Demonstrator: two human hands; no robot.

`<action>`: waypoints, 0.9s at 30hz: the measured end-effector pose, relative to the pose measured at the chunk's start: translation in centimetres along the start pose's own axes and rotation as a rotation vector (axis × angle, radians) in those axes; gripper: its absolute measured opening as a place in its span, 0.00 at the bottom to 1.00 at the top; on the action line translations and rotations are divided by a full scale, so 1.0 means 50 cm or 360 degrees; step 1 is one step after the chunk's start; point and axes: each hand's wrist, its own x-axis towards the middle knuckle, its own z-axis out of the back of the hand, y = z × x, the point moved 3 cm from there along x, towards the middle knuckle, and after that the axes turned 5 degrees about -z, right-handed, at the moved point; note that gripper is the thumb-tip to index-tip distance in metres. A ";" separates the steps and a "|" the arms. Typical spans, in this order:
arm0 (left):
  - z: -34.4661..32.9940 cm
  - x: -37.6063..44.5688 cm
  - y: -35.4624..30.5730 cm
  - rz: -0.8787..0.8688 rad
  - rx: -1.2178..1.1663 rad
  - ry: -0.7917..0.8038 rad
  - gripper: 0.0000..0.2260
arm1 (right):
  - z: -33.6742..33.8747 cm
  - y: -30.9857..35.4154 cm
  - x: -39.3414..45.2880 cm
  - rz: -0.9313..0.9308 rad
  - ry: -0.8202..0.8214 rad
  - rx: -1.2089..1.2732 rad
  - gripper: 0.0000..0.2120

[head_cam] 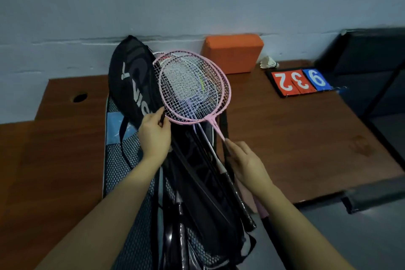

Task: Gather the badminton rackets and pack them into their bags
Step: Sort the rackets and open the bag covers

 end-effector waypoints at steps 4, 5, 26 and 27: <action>-0.019 -0.004 -0.007 -0.0019 0.0007 0.0001 0.16 | 0.010 0.000 0.008 -0.0237 0.0164 0.0504 0.24; -0.022 -0.003 -0.008 -0.0020 0.0010 -0.0002 0.16 | 0.014 0.001 0.011 -0.0269 0.0173 0.0600 0.24; -0.042 0.003 -0.002 -0.0073 -0.0076 -0.0014 0.14 | 0.019 -0.010 0.008 -0.0780 0.0654 0.1208 0.21; -0.042 0.002 -0.006 -0.0098 -0.0096 -0.0017 0.14 | 0.017 -0.007 0.005 -0.0803 0.0694 0.1212 0.21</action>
